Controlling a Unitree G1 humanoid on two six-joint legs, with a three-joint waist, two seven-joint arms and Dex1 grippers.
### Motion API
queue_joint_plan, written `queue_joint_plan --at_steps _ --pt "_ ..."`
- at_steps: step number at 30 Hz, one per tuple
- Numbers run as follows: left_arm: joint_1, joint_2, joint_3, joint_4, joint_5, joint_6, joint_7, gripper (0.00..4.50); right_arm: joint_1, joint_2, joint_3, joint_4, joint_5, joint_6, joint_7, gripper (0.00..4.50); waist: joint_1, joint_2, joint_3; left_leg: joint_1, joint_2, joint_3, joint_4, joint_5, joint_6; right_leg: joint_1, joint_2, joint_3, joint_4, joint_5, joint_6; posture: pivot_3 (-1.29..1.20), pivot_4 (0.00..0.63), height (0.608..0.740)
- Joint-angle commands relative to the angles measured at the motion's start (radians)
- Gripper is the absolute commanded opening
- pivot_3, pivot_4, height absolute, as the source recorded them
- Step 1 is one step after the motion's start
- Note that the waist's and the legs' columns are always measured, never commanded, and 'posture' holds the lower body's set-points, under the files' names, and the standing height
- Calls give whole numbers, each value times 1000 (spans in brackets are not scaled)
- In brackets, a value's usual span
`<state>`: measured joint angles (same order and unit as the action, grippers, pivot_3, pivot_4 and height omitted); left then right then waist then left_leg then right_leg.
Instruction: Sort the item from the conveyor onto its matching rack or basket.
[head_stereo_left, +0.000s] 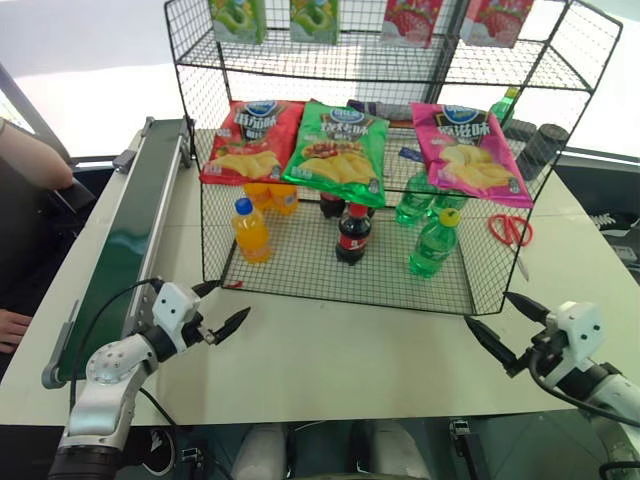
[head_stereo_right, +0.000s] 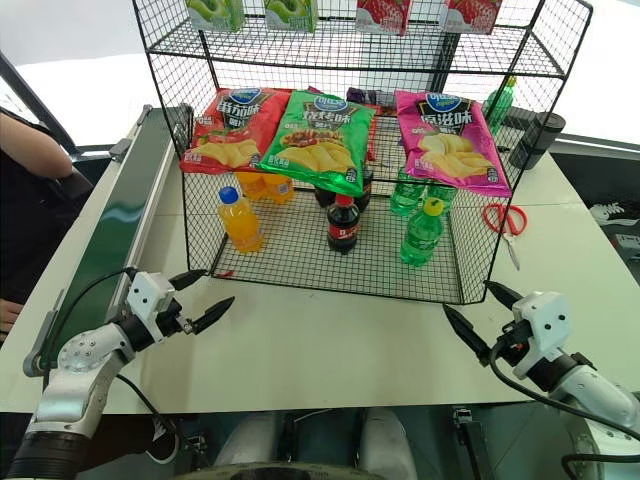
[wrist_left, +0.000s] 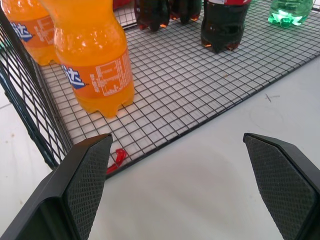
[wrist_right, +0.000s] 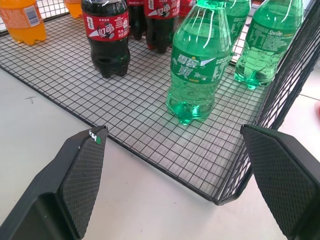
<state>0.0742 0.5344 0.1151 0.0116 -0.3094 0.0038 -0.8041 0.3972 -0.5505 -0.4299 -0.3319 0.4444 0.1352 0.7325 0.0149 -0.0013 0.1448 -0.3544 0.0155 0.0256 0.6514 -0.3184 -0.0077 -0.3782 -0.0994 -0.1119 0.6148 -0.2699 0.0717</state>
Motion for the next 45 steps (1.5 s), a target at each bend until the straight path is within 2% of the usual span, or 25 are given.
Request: queue_joint_plan --at_steps 1,11,45 --pt "5 8 22 -26 -23 8 -10 4500 -4 -5 -25 -1 2 -25 2 4416 0 0 0 0 0 0 0 0 0 0 0 0 0 0 0 0 150 724" --pt "-7 -3 19 -17 -2 -8 28 4500 -6 -1 -22 15 -4 -47 3 4416 0 0 0 0 0 0 0 0 0 0 0 0 0 0 0 0 150 724" --pt "-2 -1 7 -56 -16 -7 -14 4500 -24 7 9 46 -25 -81 0 4416 0 0 0 0 0 0 0 0 0 0 0 0 0 0 0 0 150 724"
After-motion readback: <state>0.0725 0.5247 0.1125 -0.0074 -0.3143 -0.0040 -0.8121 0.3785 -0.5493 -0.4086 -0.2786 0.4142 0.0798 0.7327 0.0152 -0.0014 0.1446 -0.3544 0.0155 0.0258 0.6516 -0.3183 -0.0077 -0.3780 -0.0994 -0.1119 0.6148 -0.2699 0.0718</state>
